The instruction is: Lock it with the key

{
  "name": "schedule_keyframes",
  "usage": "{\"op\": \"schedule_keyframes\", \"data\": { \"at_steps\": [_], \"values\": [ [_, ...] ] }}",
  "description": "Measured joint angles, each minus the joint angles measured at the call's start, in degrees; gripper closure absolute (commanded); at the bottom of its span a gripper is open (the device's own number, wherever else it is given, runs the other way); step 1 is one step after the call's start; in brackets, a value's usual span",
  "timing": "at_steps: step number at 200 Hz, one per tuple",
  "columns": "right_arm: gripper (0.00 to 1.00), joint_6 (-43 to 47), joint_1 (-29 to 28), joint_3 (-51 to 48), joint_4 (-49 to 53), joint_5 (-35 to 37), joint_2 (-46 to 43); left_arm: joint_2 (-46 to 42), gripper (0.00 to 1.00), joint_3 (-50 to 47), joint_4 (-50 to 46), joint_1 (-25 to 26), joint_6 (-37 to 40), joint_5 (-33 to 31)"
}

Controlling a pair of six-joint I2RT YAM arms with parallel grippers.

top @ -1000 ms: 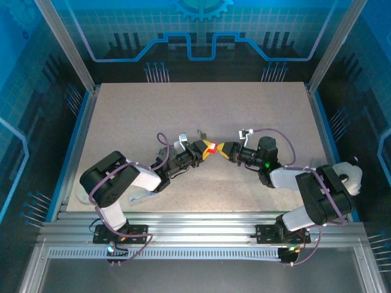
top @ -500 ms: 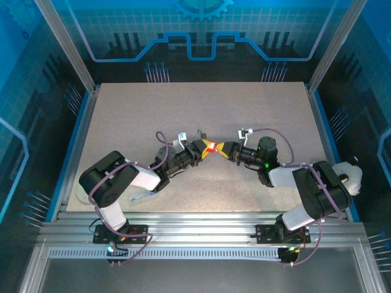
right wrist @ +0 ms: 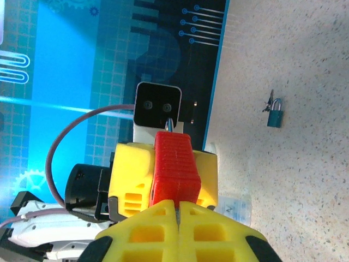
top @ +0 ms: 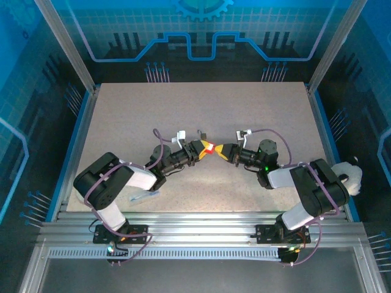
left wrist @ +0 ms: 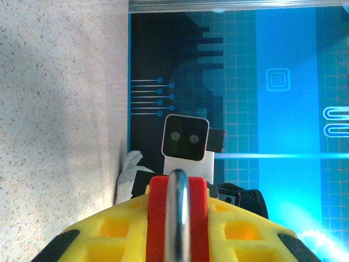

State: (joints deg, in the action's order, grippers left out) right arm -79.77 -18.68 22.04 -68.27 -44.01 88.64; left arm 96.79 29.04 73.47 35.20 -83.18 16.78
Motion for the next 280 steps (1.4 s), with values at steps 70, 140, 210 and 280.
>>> {"op": "schedule_keyframes", "data": {
  "at_steps": [70,140,210,280],
  "values": [
    [1.0,0.2,-1.1,-2.3,-2.4,0.8,-1.7,-2.2,1.0,-1.3,-0.3,-0.5,2.2,2.1],
    [1.0,3.3,-2.9,-4.1,3.6,6.0,-9.6,-4.5,1.0,-1.9,-0.2,-0.7,2.4,2.3],
    [1.0,5.1,-3.4,-4.3,6.3,7.3,-11.8,-5.4,1.0,-2.4,-0.3,-1.1,2.4,2.6],
    [1.0,5.3,-2.9,-5.7,6.7,7.6,-12.4,-8.8,1.0,-4.4,-0.2,-6.1,2.1,-0.7]
  ]
}}
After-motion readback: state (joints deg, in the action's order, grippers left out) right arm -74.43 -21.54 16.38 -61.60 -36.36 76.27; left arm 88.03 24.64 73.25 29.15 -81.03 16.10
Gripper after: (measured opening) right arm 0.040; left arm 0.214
